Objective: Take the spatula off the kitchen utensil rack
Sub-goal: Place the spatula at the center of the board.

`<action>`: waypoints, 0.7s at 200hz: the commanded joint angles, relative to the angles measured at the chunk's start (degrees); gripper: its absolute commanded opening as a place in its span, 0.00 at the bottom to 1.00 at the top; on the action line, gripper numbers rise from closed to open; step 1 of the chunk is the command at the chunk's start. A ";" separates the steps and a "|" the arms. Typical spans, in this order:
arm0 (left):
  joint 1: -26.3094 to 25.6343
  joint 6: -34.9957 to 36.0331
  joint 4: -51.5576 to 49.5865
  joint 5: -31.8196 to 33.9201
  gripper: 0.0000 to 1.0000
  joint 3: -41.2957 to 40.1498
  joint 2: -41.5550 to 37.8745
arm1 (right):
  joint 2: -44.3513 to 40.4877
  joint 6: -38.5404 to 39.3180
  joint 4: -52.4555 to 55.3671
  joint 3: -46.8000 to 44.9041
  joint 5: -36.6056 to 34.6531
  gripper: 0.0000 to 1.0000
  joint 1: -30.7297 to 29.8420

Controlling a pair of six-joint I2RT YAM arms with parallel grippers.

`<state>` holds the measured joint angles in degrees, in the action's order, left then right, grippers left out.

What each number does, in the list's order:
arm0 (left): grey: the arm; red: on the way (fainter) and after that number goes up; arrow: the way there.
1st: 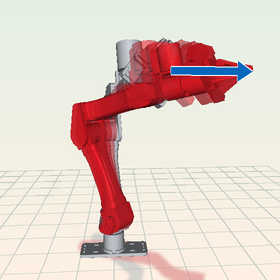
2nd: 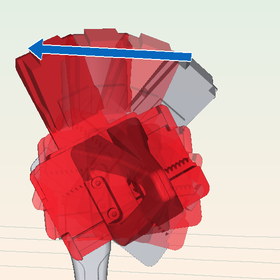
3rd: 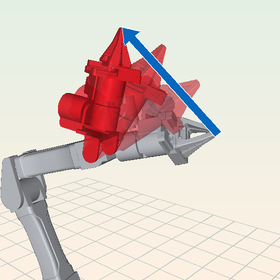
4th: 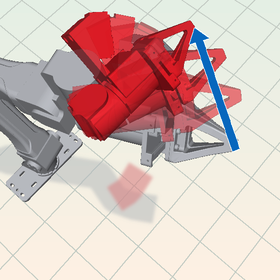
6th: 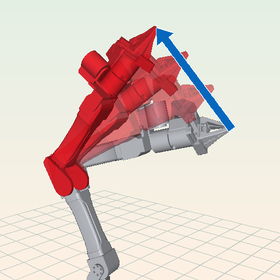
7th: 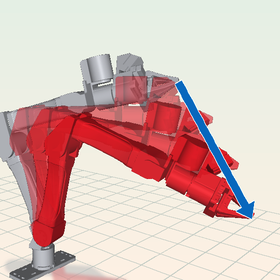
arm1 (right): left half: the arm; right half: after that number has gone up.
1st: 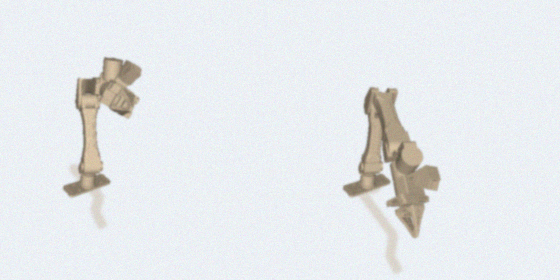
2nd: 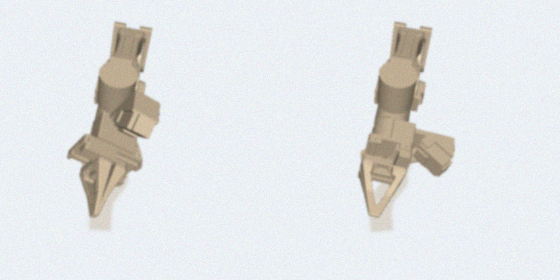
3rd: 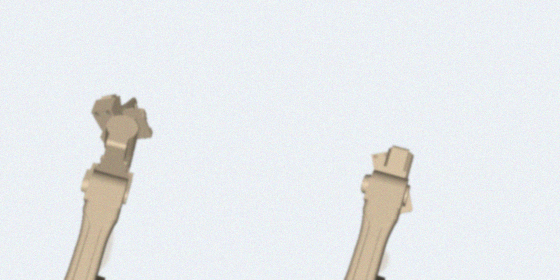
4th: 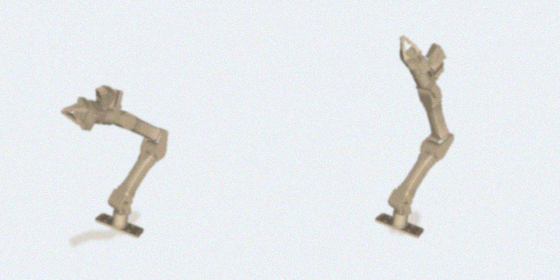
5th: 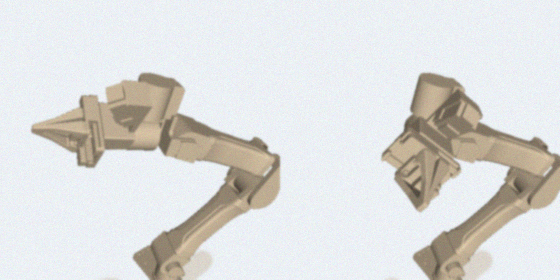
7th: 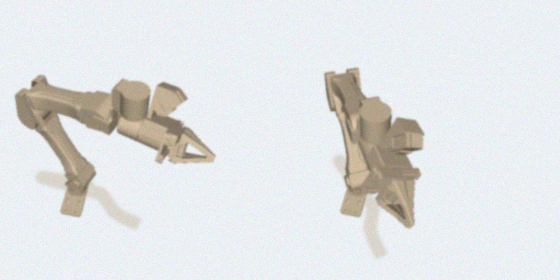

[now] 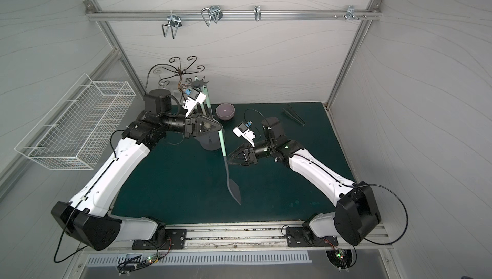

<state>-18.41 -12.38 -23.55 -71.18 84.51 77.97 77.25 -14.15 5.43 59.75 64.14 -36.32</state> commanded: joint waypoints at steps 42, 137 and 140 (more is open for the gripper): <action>0.48 -1.85 5.25 -0.81 0.00 0.72 0.86 | -5.56 -1.46 -5.17 -3.67 -2.88 0.57 0.43; 1.29 -1.90 4.87 0.24 0.00 0.56 0.78 | 0.12 -3.80 -8.20 -1.47 -1.92 0.00 -2.91; 1.42 -1.60 4.46 0.58 0.00 0.69 0.70 | 0.06 -3.85 -7.82 -1.47 -2.30 0.00 -2.80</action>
<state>-17.65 -14.15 -20.78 -68.86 84.44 78.87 77.32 -15.77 -3.77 56.86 63.99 -39.42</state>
